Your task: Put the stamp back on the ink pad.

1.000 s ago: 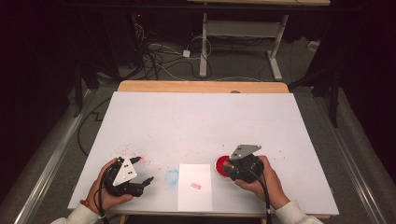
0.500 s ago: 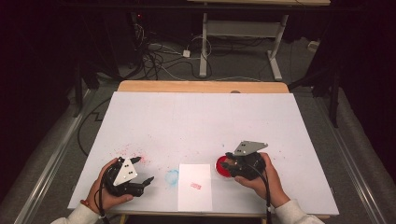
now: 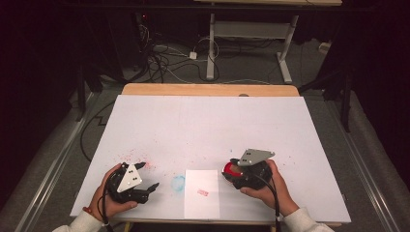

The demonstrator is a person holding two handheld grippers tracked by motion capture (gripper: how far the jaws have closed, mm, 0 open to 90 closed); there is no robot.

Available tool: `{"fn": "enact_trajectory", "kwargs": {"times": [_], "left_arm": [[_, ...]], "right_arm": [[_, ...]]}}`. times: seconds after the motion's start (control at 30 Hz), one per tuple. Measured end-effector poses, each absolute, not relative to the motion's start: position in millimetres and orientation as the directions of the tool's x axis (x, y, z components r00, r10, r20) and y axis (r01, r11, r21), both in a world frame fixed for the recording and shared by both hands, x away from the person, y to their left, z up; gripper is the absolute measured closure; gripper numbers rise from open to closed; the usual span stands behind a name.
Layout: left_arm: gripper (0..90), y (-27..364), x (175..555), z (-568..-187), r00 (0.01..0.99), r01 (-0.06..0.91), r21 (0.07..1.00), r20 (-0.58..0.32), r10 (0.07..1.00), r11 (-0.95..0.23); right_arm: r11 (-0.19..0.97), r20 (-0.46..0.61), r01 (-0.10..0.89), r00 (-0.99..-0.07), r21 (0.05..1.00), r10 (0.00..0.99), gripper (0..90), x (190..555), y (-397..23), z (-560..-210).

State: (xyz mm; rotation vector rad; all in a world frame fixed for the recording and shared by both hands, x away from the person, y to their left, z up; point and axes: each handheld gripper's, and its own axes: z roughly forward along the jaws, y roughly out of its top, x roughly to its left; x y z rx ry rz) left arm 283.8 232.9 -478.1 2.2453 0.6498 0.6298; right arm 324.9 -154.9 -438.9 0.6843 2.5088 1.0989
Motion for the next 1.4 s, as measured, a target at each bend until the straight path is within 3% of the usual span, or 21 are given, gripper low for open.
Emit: {"fn": "enact_trajectory", "kwargs": {"times": [0.07, 0.2, 0.33, 0.57, 0.63, 0.7, 0.87, 1.27, 1.4], "left_arm": [[18.9, 233, 284, -478, 0.755, 0.264, 0.735, 0.245, 0.608, -0.625], [18.9, 232, 284, -478, 0.755, 0.264, 0.734, 0.245, 0.608, -0.625], [18.9, 232, 284, -478, 0.755, 0.265, 0.734, 0.246, 0.608, -0.626], [19.0, 232, 284, -478, 0.754, 0.267, 0.732, 0.246, 0.609, -0.627], [18.9, 232, 284, -478, 0.753, 0.268, 0.733, 0.245, 0.610, -0.625], [19.0, 232, 285, -478, 0.753, 0.269, 0.733, 0.245, 0.611, -0.625], [19.3, 232, 285, -478, 0.752, 0.270, 0.732, 0.246, 0.612, -0.626], [19.4, 232, 285, -478, 0.750, 0.273, 0.728, 0.248, 0.613, -0.628], [19.3, 232, 285, -478, 0.749, 0.272, 0.729, 0.250, 0.613, -0.629]], "right_arm": [[0.571, -0.090, 0.281, -0.841, 0.771, 0.534, 47.9, 324, -156, -438], [0.546, -0.057, 0.286, -0.848, 0.787, 0.527, 66.2, 323, -158, -437], [0.535, -0.005, 0.326, -0.851, 0.779, 0.526, 76.4, 326, -160, -441], [0.520, 0.041, 0.371, -0.841, 0.769, 0.539, 76.7, 329, -161, -444], [0.526, 0.055, 0.392, -0.836, 0.755, 0.546, 61.6, 332, -161, -446], [0.521, 0.055, 0.401, -0.828, 0.754, 0.558, 71.7, 333, -162, -448], [0.503, 0.045, 0.390, -0.822, 0.771, 0.568, 85.4, 331, -165, -443], [0.527, -0.049, 0.334, -0.809, 0.781, 0.586, 81.1, 324, -166, -434], [0.539, -0.073, 0.314, -0.812, 0.782, 0.579, 75.6, 320, -167, -431]]}}
